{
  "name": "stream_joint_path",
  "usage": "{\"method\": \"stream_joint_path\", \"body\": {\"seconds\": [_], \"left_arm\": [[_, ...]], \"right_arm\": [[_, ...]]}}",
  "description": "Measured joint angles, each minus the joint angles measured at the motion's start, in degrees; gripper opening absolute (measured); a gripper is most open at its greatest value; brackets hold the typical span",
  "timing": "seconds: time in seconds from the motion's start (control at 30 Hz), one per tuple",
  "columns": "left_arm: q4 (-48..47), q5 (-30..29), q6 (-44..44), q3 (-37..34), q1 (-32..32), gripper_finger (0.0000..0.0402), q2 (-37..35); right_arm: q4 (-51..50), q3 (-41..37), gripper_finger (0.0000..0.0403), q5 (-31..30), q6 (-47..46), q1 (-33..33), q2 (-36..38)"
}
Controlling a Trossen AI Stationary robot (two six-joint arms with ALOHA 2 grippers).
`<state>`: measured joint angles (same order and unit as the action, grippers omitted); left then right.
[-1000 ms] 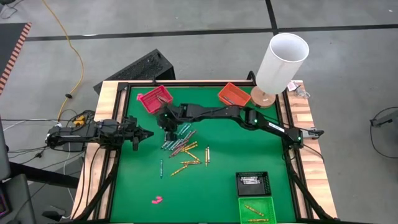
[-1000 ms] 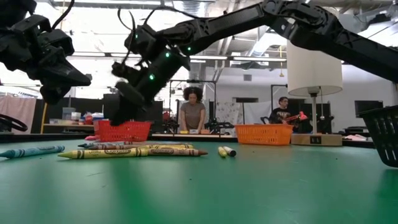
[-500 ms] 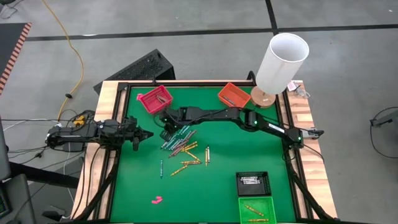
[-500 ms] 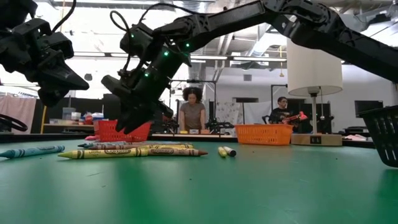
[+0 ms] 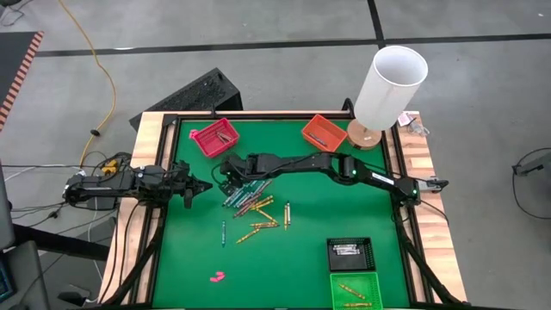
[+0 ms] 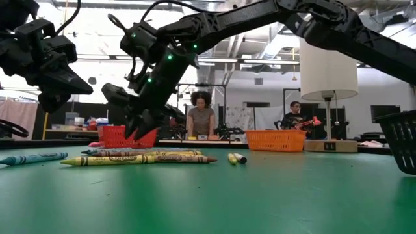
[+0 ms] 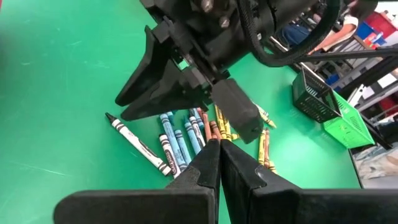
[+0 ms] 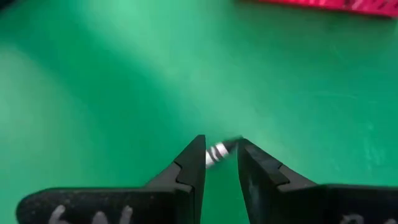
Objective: Sort crayons
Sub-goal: Put the black crayon into the black bin
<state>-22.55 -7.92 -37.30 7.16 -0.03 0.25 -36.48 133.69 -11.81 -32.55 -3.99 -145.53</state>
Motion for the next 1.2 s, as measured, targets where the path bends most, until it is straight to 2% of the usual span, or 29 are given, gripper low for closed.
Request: {"method": "stream_joint_path", "body": {"seconds": [0.6,0.73,0.9,1.2], "left_arm": [[-0.5,0.6,0.0,0.0,0.0,0.0,0.0],[-0.9,0.6,0.0,0.0,0.0,0.0,0.0],[-0.9,0.6,0.0,0.0,0.0,0.0,0.0],[-0.9,0.1,0.0,0.0,0.0,0.0,0.0]], "right_arm": [[2.3,0.2,0.0099,1.5,-3.6,0.6,-3.5],[0.4,0.2,0.0073,1.7,-3.6,0.6,-3.5],[-0.7,0.3,0.0011,2.7,-2.7,0.5,-3.5],[-0.6,1.1,0.0004,4.7,0.9,0.1,-2.5]]}}
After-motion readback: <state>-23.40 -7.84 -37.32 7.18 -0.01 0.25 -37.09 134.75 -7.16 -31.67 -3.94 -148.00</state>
